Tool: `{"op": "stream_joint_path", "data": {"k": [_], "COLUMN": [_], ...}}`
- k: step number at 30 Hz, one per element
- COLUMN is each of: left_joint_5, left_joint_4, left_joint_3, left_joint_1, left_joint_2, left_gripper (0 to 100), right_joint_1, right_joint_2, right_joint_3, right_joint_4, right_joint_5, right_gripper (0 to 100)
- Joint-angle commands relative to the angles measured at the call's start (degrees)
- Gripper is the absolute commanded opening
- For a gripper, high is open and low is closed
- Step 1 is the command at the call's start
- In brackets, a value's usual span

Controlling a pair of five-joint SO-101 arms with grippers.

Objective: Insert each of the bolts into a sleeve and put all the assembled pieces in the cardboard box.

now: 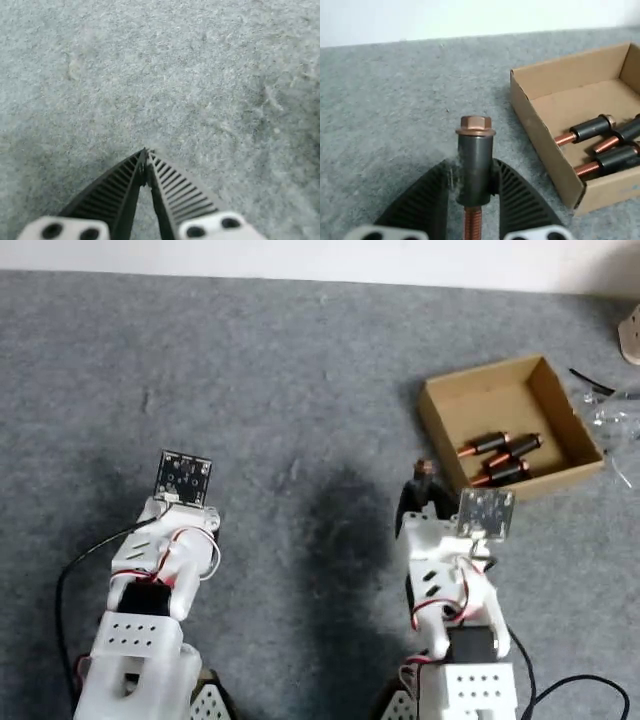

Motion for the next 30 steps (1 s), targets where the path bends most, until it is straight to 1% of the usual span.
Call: {"op": "stream_joint_path", "data": {"k": [1, 4, 7, 13, 16, 19, 22, 30], "left_joint_5": [-0.53, -0.53, -0.62, -0.70, -0.70, -0.70, -0.70, -0.70], "left_joint_4": [-0.26, -0.26, -0.26, -0.26, -0.26, -0.26, -0.26, -0.44], "left_joint_3": [-2.59, -2.59, -2.59, -2.59, -2.51, -2.51, -2.51, -2.51], "left_joint_1": [-0.40, -0.40, -0.40, -0.40, -0.40, -0.31, -0.31, -0.13], "left_joint_2": [-0.31, -0.31, -0.22, -0.22, -0.22, -0.22, -0.22, -0.22], "left_gripper": [1, 1, 1, 1, 1, 1, 1, 1], "right_joint_1": [3.21, 6.11, 9.27, 16.92, 17.80, 17.63, 17.27, 15.52], "right_joint_2": [14.99, 30.46, 46.29, 73.89, 84.18, 91.82, 97.10, 99.21], "right_joint_3": [-12.62, -22.81, -34.86, -58.15, -66.77, -73.80, -78.55, -80.48], "right_joint_4": [-7.34, -12.88, -14.11, -13.67, -8.04, -1.01, 2.51, 2.77], "right_joint_5": [-0.79, -0.79, -2.11, -13.80, -18.73, -24.35, -28.31, -29.54], "right_gripper": [0.5, 0.5, 0.5, 0.5, 0.5, 0.5, 0.5, 1.1]}}
